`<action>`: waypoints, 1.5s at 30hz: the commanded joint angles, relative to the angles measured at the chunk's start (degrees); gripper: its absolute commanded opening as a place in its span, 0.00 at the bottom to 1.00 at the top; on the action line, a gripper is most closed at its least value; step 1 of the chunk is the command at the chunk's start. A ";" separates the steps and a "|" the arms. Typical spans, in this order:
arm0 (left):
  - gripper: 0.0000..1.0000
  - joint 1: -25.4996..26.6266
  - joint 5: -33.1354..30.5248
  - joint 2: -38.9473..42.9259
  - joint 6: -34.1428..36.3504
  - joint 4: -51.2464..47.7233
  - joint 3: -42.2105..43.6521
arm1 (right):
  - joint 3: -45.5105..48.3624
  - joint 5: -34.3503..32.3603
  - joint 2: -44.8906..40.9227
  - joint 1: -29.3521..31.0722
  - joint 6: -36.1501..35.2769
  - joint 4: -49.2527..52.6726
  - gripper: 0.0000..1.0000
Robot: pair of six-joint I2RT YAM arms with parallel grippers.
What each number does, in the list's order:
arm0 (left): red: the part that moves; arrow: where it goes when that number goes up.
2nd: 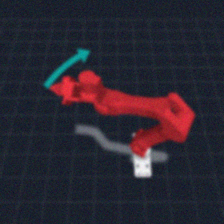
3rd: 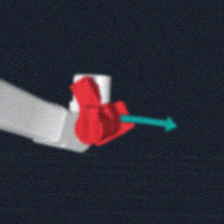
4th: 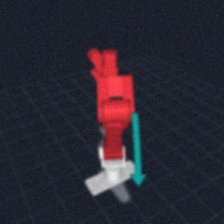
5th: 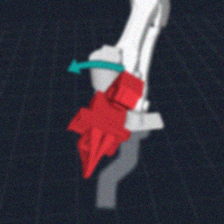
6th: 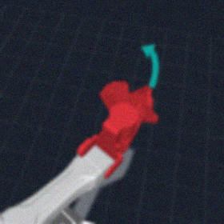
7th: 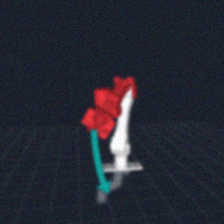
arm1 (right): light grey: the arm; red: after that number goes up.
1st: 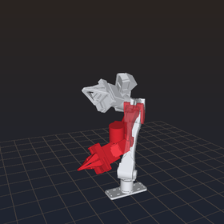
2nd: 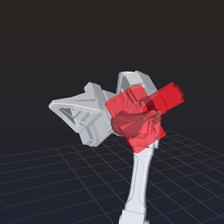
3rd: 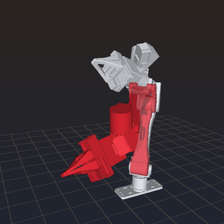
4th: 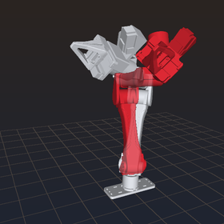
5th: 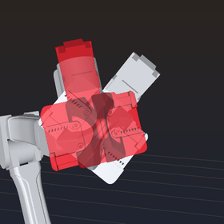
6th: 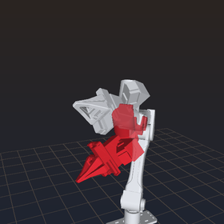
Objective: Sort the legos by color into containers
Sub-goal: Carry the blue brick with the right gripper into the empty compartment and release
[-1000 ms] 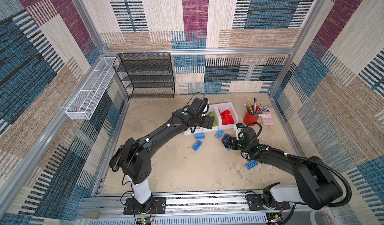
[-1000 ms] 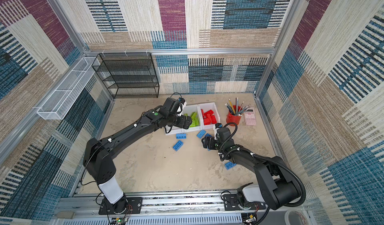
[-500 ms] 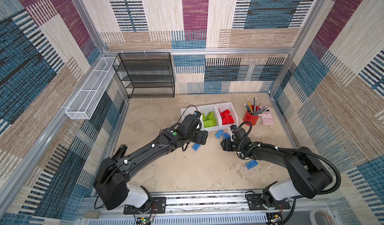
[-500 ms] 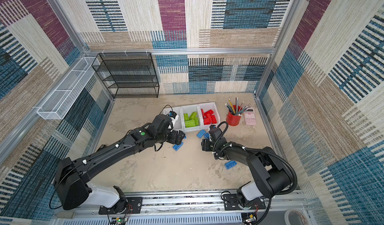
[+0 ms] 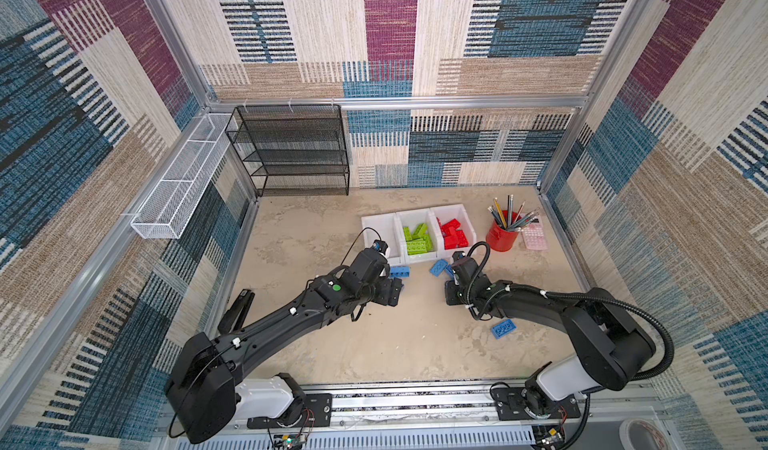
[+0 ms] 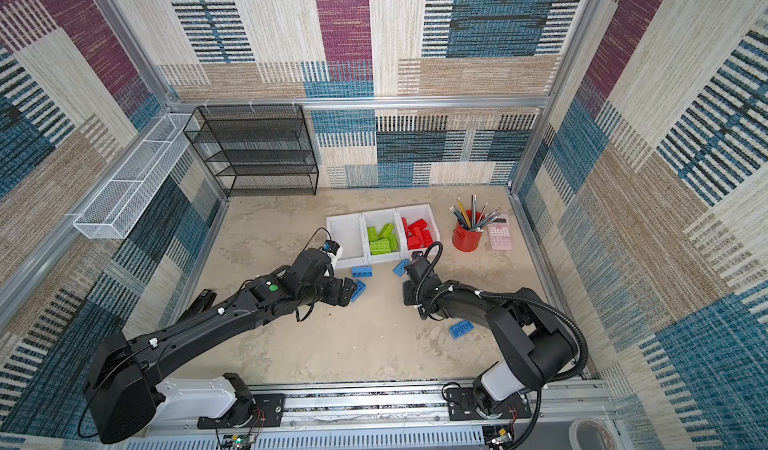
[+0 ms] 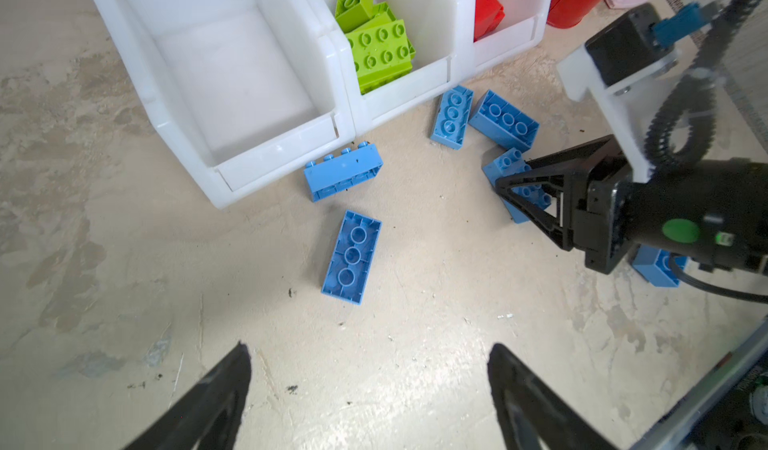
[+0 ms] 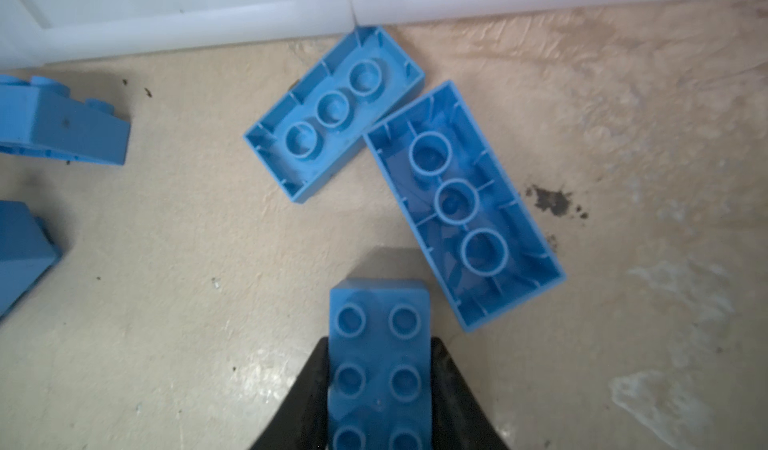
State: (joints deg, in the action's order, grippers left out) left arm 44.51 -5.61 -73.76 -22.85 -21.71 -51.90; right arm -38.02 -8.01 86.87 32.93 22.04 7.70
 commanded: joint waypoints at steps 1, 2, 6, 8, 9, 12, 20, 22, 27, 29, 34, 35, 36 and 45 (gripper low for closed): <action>0.90 0.05 0.59 1.10 -1.89 1.68 1.63 | -1.31 -1.82 -1.35 0.75 0.53 2.86 0.35; 0.90 0.03 0.54 1.48 -1.89 1.83 2.22 | -1.75 -1.78 -1.86 1.06 0.47 3.36 0.35; 0.89 0.05 -0.29 2.96 -2.29 2.23 5.30 | -3.57 0.91 -4.45 1.70 0.70 4.38 0.35; 0.89 0.03 -0.37 3.76 -2.77 2.47 6.95 | -4.76 2.38 -5.78 1.92 0.81 4.92 0.35; 0.89 0.05 -0.58 4.24 -3.19 2.66 7.86 | -5.57 2.96 -6.33 2.01 0.86 5.18 0.35; 0.89 0.05 -0.93 5.73 -3.97 3.39 10.41 | -8.41 4.67 -7.32 2.18 0.57 6.22 0.35; 0.89 0.03 -3.16 10.09 -5.60 5.52 15.87 | -18.69 8.05 -5.33 2.67 -1.42 8.51 0.35; 0.89 0.05 -3.69 10.90 -5.97 6.15 16.93 | -21.68 8.64 -3.50 2.86 -1.95 9.00 0.35; 0.89 0.05 -4.91 12.12 -6.20 7.48 18.97 | -28.67 9.15 2.00 3.45 -3.04 9.60 0.35; 0.89 -0.03 -5.03 12.36 -6.20 8.03 19.67 | -30.97 9.44 4.13 3.72 -3.26 9.68 0.35; 0.89 -0.04 -4.33 12.47 -6.50 9.95 21.59 | -36.58 9.97 9.87 4.11 -3.98 10.14 0.35; 0.89 -0.06 -4.19 12.47 -6.59 10.33 21.95 | -37.68 10.21 11.02 4.21 -3.99 10.20 0.35; 0.89 -0.04 -4.13 12.47 -6.68 10.78 22.32 | -38.94 10.46 12.29 4.27 -4.16 10.33 0.35; 0.89 -0.13 -2.84 11.01 -5.89 12.04 22.36 | -50.10 11.31 23.43 4.69 -4.79 12.36 0.36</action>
State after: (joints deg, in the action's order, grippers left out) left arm 44.45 -9.41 -62.37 -28.71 -11.33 -29.45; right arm -85.73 2.70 108.38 37.54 17.96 19.44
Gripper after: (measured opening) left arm 0.892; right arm 0.362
